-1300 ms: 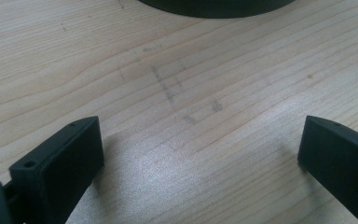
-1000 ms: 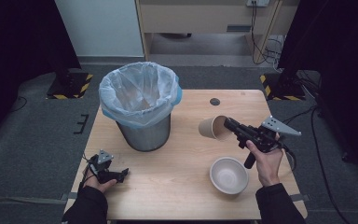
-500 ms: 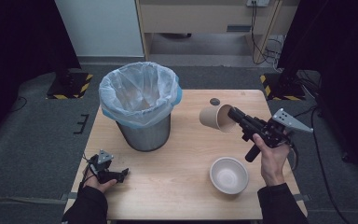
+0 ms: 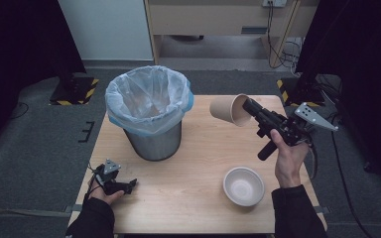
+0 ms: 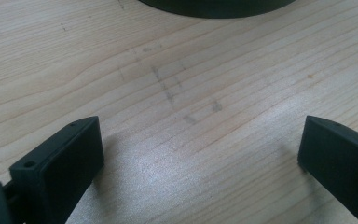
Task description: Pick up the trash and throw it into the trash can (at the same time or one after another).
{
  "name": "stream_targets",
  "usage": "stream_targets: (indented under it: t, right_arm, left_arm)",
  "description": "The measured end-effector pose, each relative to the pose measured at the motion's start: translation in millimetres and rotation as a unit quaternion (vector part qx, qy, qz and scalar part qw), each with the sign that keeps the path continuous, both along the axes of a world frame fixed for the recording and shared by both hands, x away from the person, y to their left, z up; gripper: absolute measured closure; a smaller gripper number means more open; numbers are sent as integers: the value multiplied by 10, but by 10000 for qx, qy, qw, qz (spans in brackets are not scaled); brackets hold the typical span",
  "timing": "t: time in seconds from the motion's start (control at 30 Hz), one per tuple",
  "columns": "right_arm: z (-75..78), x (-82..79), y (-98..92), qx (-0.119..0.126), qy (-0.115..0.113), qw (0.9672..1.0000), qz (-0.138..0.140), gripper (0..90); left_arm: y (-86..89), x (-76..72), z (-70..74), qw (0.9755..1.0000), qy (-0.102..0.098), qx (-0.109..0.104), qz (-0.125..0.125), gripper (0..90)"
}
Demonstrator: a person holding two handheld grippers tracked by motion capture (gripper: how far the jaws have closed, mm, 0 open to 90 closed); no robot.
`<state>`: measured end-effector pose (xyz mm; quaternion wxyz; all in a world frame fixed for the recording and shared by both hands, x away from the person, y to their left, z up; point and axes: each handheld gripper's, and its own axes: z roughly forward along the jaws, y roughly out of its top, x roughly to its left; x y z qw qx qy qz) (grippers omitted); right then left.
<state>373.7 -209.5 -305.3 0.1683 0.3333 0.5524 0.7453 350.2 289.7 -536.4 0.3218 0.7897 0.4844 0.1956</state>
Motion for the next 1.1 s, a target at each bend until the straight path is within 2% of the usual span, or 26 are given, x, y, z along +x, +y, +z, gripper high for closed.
stream_targets:
  t: [0.37,0.57,1.1]
  right_arm:
    - [264,149,312,105,-168,9997,112,849]
    - [369,219,467,72,-227,9996,149,849]
    - [516,467,864,38,-264,9994,230,849]
  left_arm:
    - [0,0,0,10000,0,-2,1,0]
    - [0,0,0,10000,1,-1,0,0]
    - [0,1,0,10000,0,-4,-5,0]
